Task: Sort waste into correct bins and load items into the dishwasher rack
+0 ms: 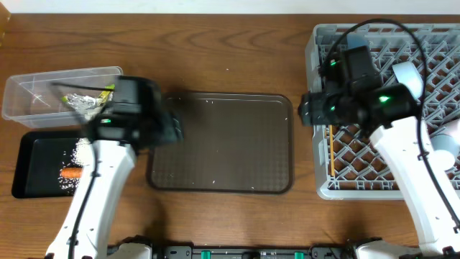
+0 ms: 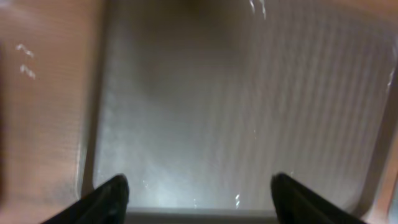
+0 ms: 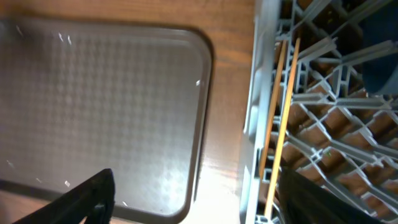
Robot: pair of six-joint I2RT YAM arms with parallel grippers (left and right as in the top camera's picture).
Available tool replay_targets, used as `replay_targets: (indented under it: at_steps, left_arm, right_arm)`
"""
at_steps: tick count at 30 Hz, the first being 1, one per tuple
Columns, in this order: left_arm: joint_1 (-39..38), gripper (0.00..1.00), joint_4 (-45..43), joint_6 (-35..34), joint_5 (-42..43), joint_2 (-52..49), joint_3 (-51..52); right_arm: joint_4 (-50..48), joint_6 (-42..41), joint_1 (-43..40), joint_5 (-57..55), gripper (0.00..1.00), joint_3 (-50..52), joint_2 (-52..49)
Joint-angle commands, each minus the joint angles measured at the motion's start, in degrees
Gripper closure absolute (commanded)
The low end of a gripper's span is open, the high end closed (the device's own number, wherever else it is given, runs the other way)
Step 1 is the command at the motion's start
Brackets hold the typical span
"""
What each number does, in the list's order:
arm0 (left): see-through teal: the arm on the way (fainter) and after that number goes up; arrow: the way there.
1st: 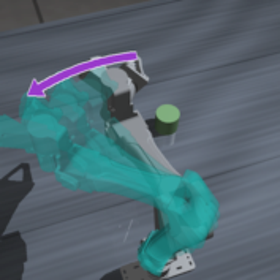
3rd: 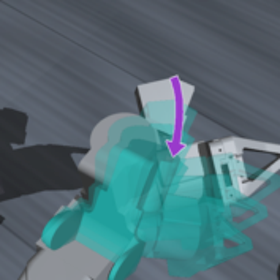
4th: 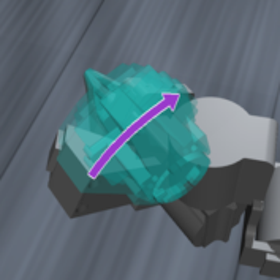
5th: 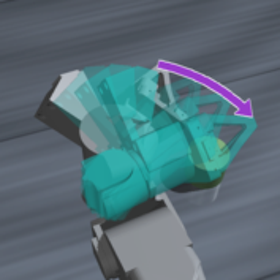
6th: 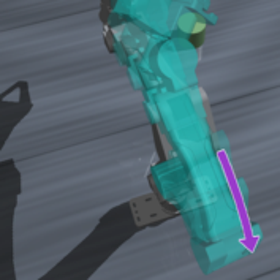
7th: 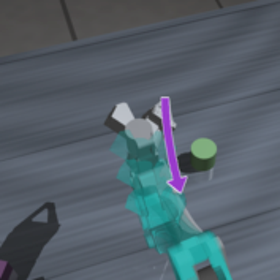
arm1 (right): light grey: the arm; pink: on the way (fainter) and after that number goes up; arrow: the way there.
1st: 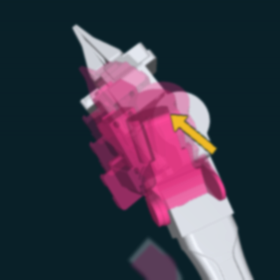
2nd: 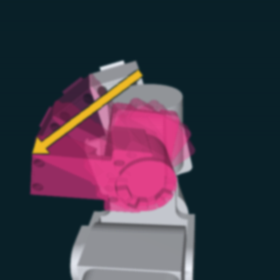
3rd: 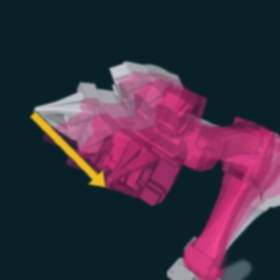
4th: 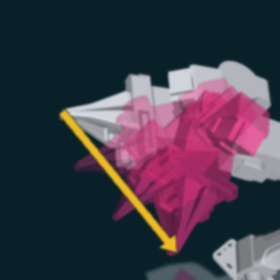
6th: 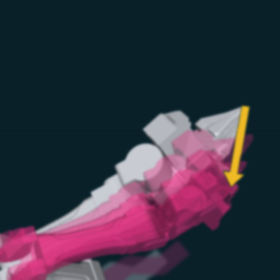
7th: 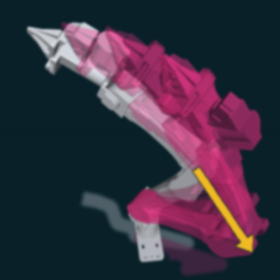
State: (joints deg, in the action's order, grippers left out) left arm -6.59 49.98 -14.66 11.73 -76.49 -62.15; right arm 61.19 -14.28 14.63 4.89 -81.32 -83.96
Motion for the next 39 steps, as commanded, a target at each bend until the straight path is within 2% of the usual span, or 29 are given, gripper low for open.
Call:
replay_targets:
  at_steps: [1,4,7,11,14,19,22,23,24,28,33,39]
  left_arm:
    - [-4.6,0.20,6.7,7.4,-1.2,-1.7,-2.1]
    - [-3.9,0.14,15.3,8.5,-1.2,-1.8,-2.4]
    - [-0.8,0.14,20.2,8.5,-1.2,-1.5,-2.3]
    - [2.6,0.14,19.3,8.5,-1.2,2.8,-1.4]
    - [2.9,0.14,16.6,8.9,-1.3,8.8,0.1]
    - [2.9,0.13,10.8,9.7,-2.4,25.2,5.6]
    - [2.9,0.09,7.0,9.9,-2.6,37.2,10.2]
    - [2.9,0.08,6.2,9.5,-2.6,40.9,11.5]
    - [2.9,0.02,5.4,8.4,-2.6,44.9,13.0]
    - [2.9,0.02,2.4,7.7,-2.5,55.5,16.0]
    - [2.9,0.02,3.1,7.7,-2.5,61.5,16.0]
    - [2.9,0.02,3.7,7.7,-2.5,62.0,16.1]
  right_arm:
    - [-0.7,2.3,-7.7,10.4,0.18,0.1,-0.2]
    - [3.3,5.6,-14.1,12.7,0.17,0.1,-0.3]
    - [9.9,6.3,-18.1,9.7,0.24,0.1,-0.3]
    - [16.2,6.7,-19.4,3.3,0.24,0.7,0.5]
    - [16.0,6.7,-19.4,2.6,0.21,3.6,3.4]
    - [5.7,4.9,-19.0,2.6,0.15,16.5,16.8]
    - [-2.1,4.9,-18.3,0.7,0.08,26.1,29.7]
    - [-4.3,4.9,-18.1,-0.4,0.01,28.8,33.9]
    - [-7.0,4.9,-18.1,-1.2,0.01,31.8,38.9]
    - [-16.5,4.9,-18.1,-1.4,0.01,39.3,53.8]
    - [-12.8,4.9,-18.1,-1.5,0.01,40.8,65.4]
    - [-4.4,4.9,-18.1,-1.5,0.01,40.8,69.8]
